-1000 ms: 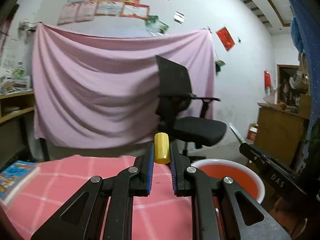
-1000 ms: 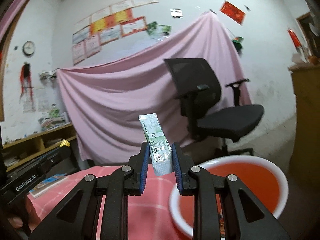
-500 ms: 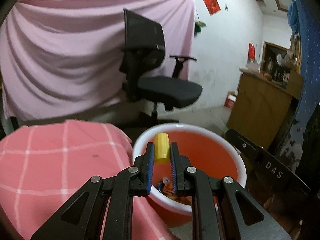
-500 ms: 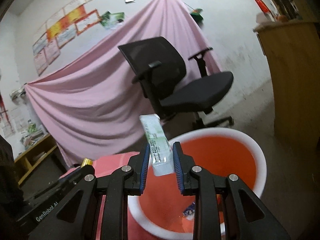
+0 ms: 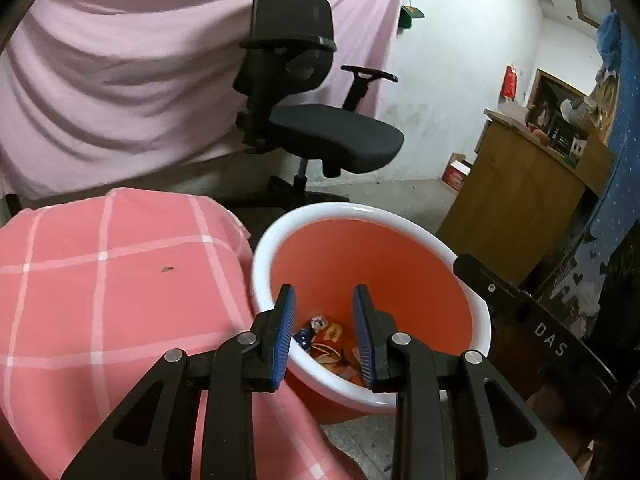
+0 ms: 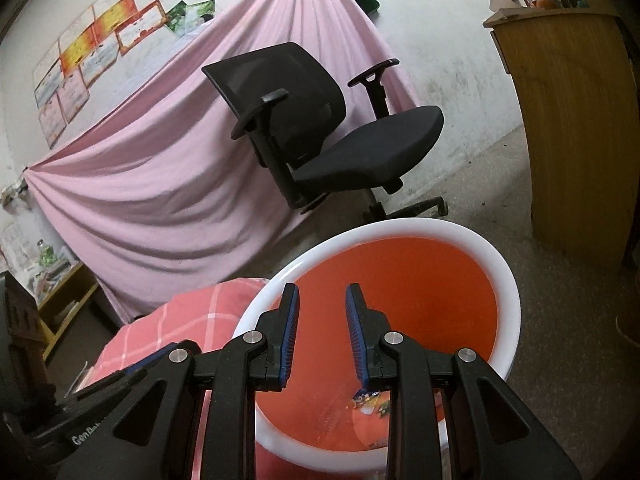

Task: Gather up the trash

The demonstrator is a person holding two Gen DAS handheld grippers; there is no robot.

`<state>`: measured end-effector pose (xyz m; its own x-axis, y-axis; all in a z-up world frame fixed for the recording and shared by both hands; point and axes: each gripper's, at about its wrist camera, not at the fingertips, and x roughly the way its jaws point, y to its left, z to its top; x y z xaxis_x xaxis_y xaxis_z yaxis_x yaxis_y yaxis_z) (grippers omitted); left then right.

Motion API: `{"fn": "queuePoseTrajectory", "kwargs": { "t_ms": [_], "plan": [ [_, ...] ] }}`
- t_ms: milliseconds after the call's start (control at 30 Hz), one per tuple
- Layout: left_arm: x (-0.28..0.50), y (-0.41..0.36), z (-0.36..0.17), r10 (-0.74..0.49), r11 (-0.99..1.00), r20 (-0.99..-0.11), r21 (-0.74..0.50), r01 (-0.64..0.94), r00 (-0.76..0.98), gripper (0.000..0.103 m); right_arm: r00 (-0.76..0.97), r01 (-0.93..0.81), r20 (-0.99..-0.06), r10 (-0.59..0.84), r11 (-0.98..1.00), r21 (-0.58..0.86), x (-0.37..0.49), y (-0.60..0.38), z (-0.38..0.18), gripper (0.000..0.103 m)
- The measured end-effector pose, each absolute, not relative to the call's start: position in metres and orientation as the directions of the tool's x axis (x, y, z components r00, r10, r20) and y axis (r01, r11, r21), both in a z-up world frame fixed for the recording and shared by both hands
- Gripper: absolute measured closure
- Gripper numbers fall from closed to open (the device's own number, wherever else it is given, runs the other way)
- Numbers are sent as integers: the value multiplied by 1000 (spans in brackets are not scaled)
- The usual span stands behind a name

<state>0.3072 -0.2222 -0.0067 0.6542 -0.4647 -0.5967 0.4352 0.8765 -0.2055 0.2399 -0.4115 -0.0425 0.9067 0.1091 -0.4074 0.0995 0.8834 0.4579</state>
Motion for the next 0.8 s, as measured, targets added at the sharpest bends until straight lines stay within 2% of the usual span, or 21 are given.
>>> {"fn": "queuePoseTrajectory", "kwargs": {
  "t_ms": [400,500,533,633,700,767,800],
  "plan": [
    [289,-187,14,-410,909,-553,-180,377,725,78,918,59,-386,94,929,365,234,-391,-31,78],
    [279,-175,22,-380,922,-532,-158,353,756,77,927,27,-359,105,939,342,230,-384,-23,61],
    [275,-171,24,-370,927,-525,-149,346,766,72,931,21,-350,104,942,335,229,-382,-21,57],
    [265,-157,31,-339,939,-496,-129,318,799,64,938,8,-331,104,948,319,227,-376,-16,53],
    [258,-145,34,-320,947,-485,-127,296,814,63,940,6,-327,101,951,310,227,-372,-14,51],
    [253,-134,36,-296,955,-480,-126,270,826,61,942,-1,-319,104,952,307,227,-368,-13,43],
    [250,-129,37,-283,959,-477,-123,255,832,56,944,-7,-311,107,952,306,226,-367,-12,30]
  ]
}}
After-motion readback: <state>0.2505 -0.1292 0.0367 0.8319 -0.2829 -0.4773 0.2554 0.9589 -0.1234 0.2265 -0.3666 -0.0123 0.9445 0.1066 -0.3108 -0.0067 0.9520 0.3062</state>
